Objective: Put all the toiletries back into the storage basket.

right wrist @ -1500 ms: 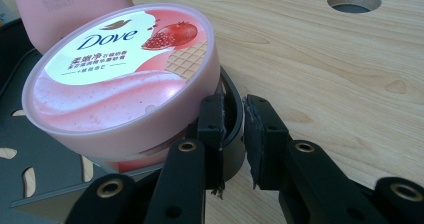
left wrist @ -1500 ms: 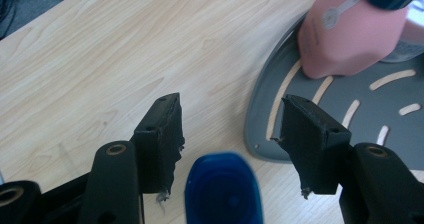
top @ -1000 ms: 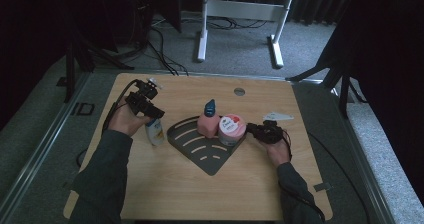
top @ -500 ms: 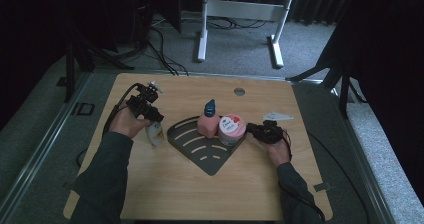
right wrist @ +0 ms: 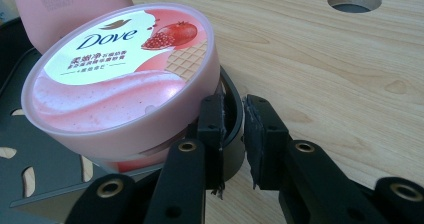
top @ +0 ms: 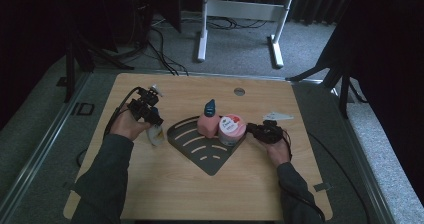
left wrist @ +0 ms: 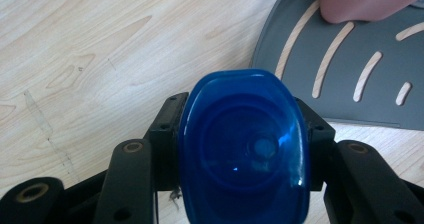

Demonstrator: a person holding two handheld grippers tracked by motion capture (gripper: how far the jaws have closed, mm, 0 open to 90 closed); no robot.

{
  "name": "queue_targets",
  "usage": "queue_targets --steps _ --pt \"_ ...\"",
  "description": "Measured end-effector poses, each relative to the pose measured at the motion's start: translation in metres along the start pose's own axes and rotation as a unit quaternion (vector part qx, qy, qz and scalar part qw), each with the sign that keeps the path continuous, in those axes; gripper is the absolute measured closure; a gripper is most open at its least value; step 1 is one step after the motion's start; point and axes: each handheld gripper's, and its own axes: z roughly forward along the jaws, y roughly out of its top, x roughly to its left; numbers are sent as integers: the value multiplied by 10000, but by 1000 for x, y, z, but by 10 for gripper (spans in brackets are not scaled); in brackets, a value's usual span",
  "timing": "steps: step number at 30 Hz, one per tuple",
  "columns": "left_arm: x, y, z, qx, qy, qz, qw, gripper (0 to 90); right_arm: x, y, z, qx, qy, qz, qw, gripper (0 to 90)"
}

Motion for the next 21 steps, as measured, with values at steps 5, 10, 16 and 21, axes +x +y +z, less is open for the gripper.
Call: queue_targets --steps 5,10,16,21 --pt "1 -2 2 -5 -54 -46 10000 510 0 0 0 -2 5 -5 10000 780" --pt "2 -3 4 -3 -85 -70 9999 512 0 0 0 -2 0 -5 10000 780" --pt "3 -3 6 20 -126 -109 9999 516 0 0 0 -5 0 -3 10000 780" --pt "3 -4 7 48 -109 -74 9999 515 0 0 0 -3 -2 4 10000 780"
